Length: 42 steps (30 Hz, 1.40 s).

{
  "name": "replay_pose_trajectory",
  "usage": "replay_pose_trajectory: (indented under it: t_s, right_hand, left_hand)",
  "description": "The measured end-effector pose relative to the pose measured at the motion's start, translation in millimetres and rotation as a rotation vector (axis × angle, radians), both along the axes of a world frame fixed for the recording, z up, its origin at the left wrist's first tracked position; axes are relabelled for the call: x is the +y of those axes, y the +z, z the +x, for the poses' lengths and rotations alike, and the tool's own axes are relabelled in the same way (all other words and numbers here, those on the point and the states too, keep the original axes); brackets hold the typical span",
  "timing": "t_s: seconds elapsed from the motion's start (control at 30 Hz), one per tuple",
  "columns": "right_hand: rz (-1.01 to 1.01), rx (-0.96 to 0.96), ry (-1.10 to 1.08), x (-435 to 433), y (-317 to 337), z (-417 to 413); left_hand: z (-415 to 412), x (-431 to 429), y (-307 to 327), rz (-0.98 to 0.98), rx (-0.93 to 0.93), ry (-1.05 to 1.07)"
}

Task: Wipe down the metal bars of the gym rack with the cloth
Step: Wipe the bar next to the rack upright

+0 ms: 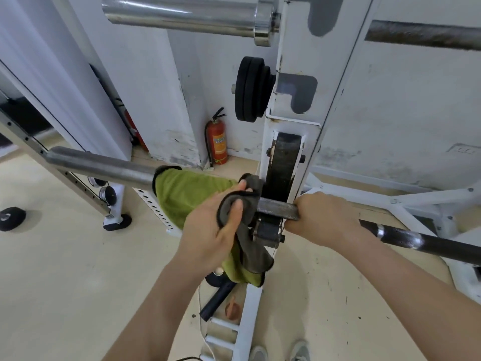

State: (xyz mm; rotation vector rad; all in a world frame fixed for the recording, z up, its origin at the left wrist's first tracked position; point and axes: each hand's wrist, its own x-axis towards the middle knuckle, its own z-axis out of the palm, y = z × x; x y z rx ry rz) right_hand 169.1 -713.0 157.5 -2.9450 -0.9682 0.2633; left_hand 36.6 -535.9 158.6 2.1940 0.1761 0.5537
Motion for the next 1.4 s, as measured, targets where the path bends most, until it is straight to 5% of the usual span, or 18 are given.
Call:
replay_pose_trajectory:
  t_s: [0.17, 0.23, 0.27, 0.4, 0.5, 0.57, 0.63, 0.73, 0.93, 1.0, 1.1, 1.2, 1.3, 1.37, 1.4]
  right_hand:
    - [-0.024, 0.03, -0.007, 1, 2, 0]
    - [-0.029, -0.005, -0.016, 1, 1, -3]
    - [-0.034, -0.015, -0.023, 2, 3, -5]
    - [-0.081, -0.026, 0.027, -2, 28, -28]
    - [0.154, -0.314, 0.162, 21, 58, -64]
    - [0.387, -0.342, 0.261, 51, 62, -78]
    - [0.25, -0.228, 0.269, 77, 48, -73]
    - [-0.012, -0.225, 0.209, 92, 24, -68]
    - [-0.045, -0.203, 0.293, 117, 33, -54]
    - [-0.031, -0.118, 0.33, 132, 36, -48]
    - [-0.07, -0.02, 0.331, 152, 30, -42]
    - [-0.042, 0.083, 0.257, 171, 29, -36]
    - [-0.16, 0.171, 0.295, 174, 42, -28]
    - [-0.291, 0.134, 0.311, 165, 51, -19]
    - [-0.322, 0.132, 0.287, 160, 52, -15]
  left_hand:
    - [-1, 2, 27, -0.607, -0.164, 0.425]
    - [27, 3, 40, -0.664, -0.184, 0.529]
    - [39, 1, 45, -0.588, -0.145, 0.501]
    - [50, 18, 0, 0.419, 0.0, 0.213]
    - [43, 38, -10, 0.573, 0.06, 0.206]
    - [43, 56, -5, 0.652, 0.139, 0.266]
    - [41, 92, -3, 0.656, 0.205, 0.39]
    - [24, 157, 4, 0.511, 0.267, 0.656]
    - [36, 146, 34, 0.347, 0.278, 0.731]
    - [29, 141, 49, 0.121, 0.22, 0.709]
    - [19, 170, 77, -0.518, -0.005, 0.846]
    - [25, 167, 109, -0.713, -0.228, 0.65]
    - [34, 132, 91, -0.465, 0.111, 0.063]
    - [27, 112, 34, 0.193, 0.349, -0.14]
    - [23, 103, 9, 0.578, 0.26, -0.056]
